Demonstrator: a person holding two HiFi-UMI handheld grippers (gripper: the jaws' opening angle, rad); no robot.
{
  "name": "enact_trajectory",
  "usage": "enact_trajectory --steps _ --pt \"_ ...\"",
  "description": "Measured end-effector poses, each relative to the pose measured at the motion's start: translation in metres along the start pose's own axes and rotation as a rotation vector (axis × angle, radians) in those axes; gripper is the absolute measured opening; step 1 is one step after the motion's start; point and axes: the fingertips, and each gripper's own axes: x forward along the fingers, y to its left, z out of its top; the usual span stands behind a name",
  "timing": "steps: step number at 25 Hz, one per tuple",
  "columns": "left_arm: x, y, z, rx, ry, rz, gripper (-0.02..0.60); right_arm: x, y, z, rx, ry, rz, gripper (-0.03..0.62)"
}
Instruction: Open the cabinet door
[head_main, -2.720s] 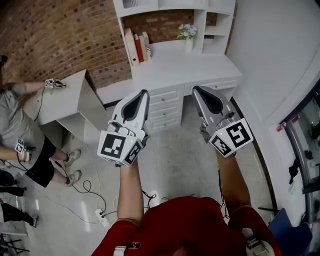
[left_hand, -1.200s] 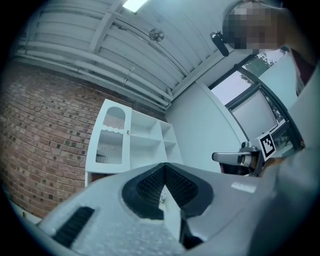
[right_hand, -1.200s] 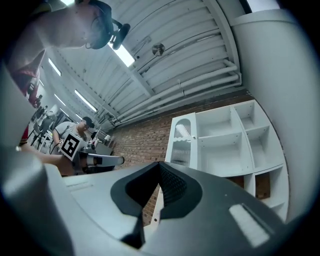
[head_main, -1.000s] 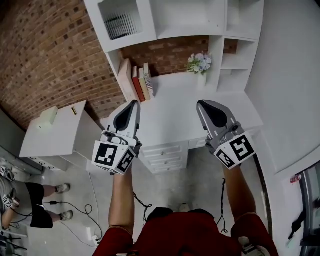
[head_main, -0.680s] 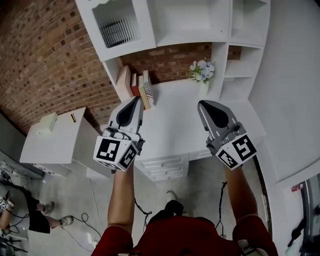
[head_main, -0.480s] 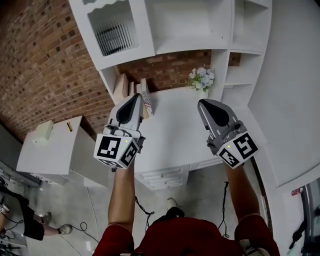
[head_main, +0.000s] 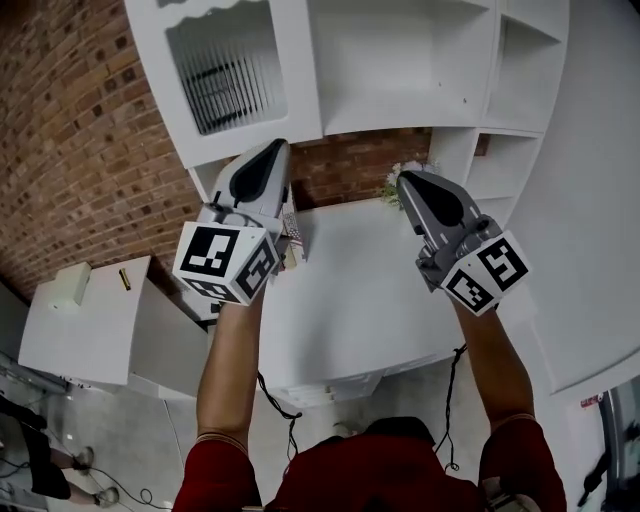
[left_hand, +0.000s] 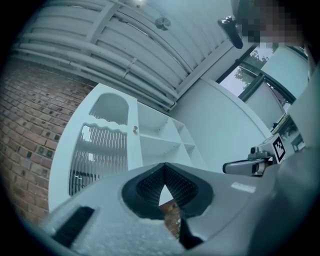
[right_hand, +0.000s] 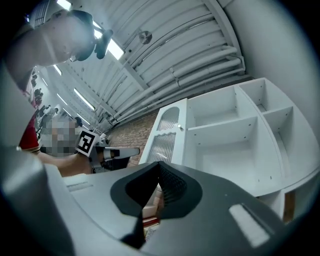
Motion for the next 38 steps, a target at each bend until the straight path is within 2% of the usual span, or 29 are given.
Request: enact_trajectory --steps 7,13,16,28,38 --pt "0.061 0.039 0.030 0.066 -0.004 0.040 0.002 0.041 -0.033 0.000 -0.025 0.005 0.058 0.012" --pt "0.110 0.066 0.061 0.086 -0.014 0.107 0.002 0.058 -0.059 0.011 -0.036 -0.011 0.120 0.012" --pt "0.135 0.077 0.072 0.130 -0.004 0.153 0.003 0.062 -0.072 0.017 -0.059 -0.011 0.146 0.012" --pt "0.199 0.123 0.099 0.322 0.043 0.363 0.093 0.058 -0.104 0.012 -0.111 -0.005 0.217 0.012" --pt "0.231 0.133 0.105 0.435 0.107 0.404 0.110 0.054 -0.121 0.005 -0.104 -0.012 0.233 0.012"
